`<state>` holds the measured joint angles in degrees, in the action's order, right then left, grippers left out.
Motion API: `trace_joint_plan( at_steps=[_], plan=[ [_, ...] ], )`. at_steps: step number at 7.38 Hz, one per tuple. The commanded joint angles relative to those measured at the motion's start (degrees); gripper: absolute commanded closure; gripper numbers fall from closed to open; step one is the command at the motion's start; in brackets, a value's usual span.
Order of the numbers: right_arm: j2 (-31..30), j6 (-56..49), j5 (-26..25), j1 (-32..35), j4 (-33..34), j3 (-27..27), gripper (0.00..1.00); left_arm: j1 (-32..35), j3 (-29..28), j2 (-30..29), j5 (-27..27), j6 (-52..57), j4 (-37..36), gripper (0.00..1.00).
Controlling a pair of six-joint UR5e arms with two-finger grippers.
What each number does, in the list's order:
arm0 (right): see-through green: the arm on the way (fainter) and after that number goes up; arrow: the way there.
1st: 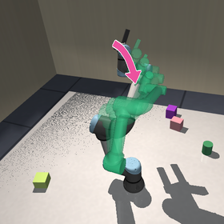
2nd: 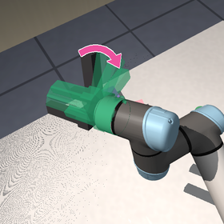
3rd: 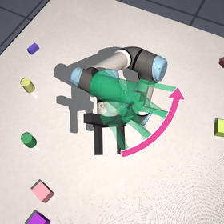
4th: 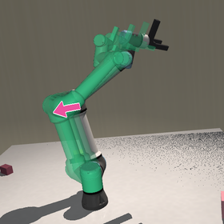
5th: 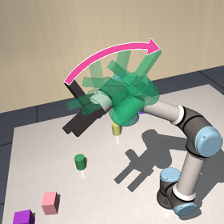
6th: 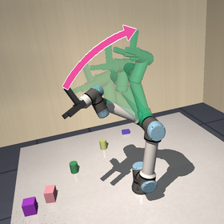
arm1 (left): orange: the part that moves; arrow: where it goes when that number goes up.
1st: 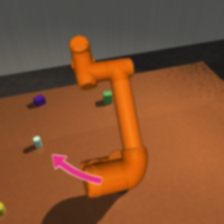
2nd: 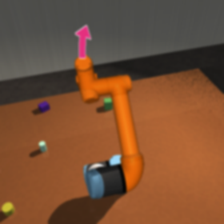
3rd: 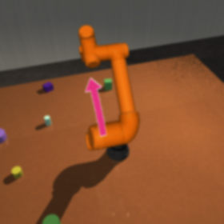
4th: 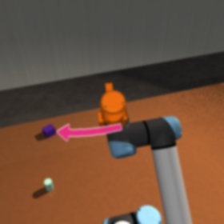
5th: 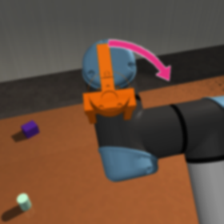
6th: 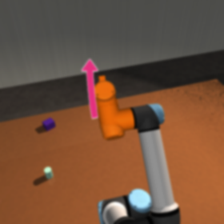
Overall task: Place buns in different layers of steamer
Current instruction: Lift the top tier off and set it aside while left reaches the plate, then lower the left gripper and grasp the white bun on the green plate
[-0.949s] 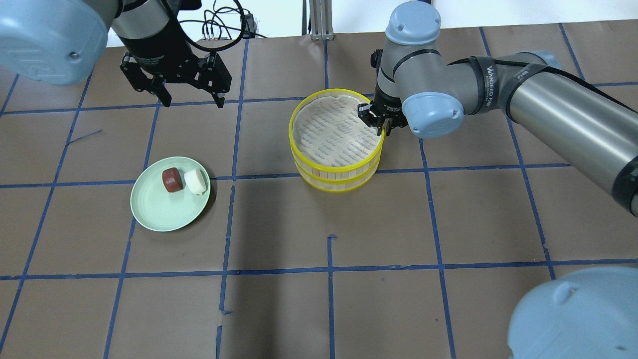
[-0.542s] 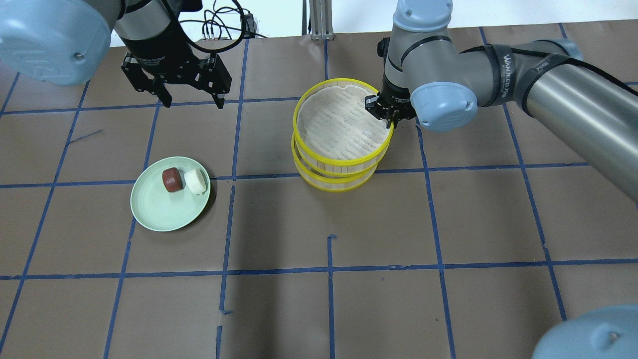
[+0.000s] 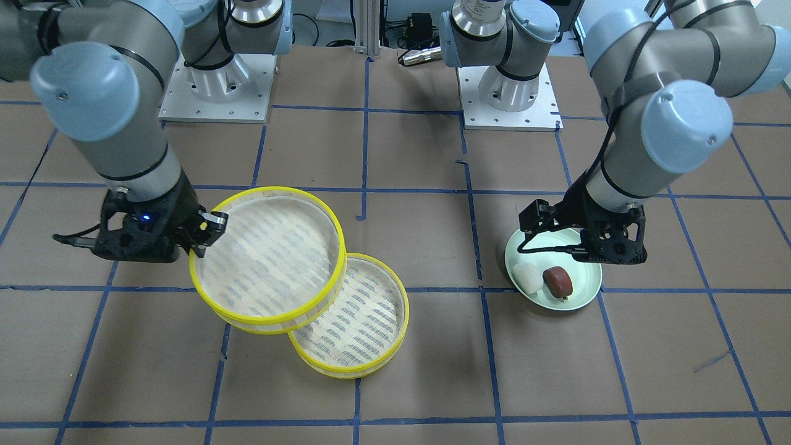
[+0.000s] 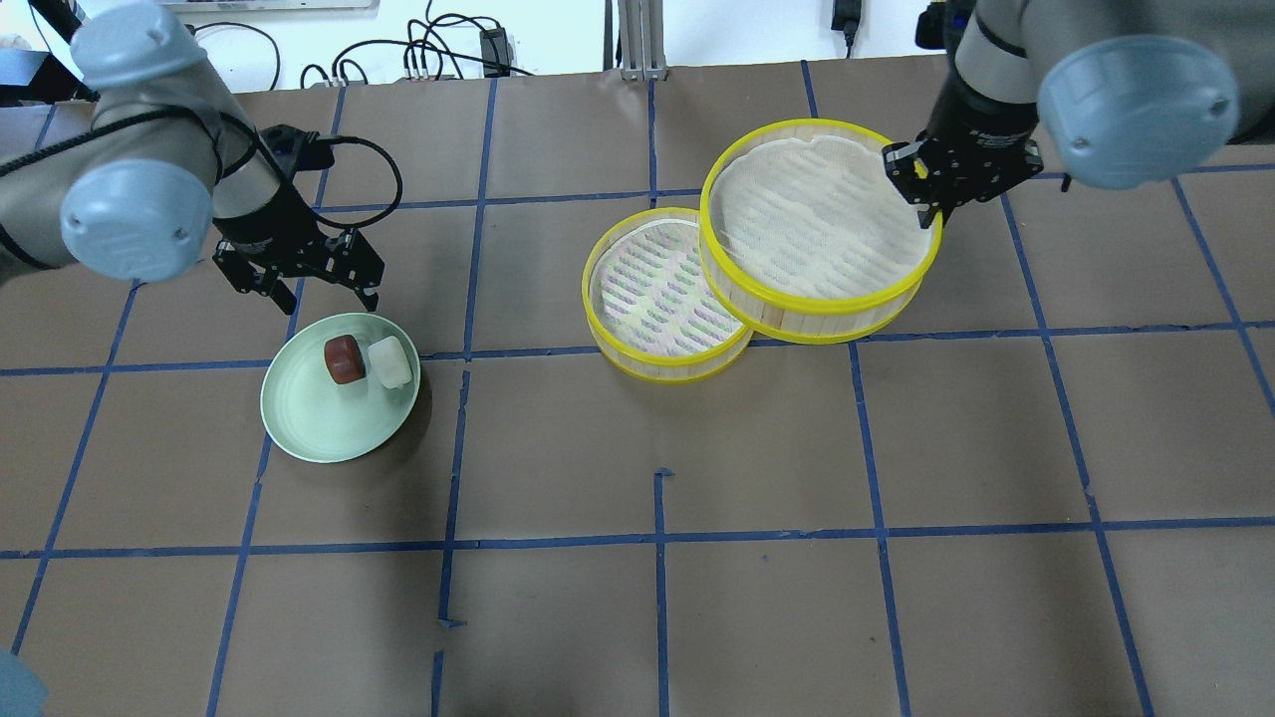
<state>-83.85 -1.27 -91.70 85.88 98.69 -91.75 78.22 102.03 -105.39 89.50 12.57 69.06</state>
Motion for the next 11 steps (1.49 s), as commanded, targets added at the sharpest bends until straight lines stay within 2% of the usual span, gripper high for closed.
trace_joint_plan(
  at_steps=[1, 2, 3, 7, 9, 11],
  plan=[
    [-6.3, -4.6, -3.9, -5.5, -8.2, 1.6, 0.89, -1.0, 4.6, -6.0, -0.2, -1.4, -11.6, 0.01],
    [-5.9, -7.7, -3.4, -8.2, -9.0, 1.2, 0.91, -0.8, 4.6, -6.1, -0.5, -3.6, -11.8, 0.05],
    [-5.1, -8.5, -0.8, -9.9, -8.8, 0.9, 0.91, -0.6, 3.9, -6.3, -2.9, -4.2, -11.7, 0.06],
    [-5.3, -8.3, -0.9, -10.0, -8.5, 1.5, 0.91, 2.5, 3.2, -6.1, -2.6, -7.7, -11.1, 0.06],
    [-5.3, -8.4, -1.1, -10.0, -8.5, 1.5, 0.91, 2.5, 4.1, -6.4, -2.4, -8.0, -11.0, 0.25],
    [-5.4, -7.5, -0.8, -9.9, -8.6, 1.3, 0.91, 2.4, 4.1, -6.3, -2.3, -7.7, -8.4, 0.51]
  ],
)
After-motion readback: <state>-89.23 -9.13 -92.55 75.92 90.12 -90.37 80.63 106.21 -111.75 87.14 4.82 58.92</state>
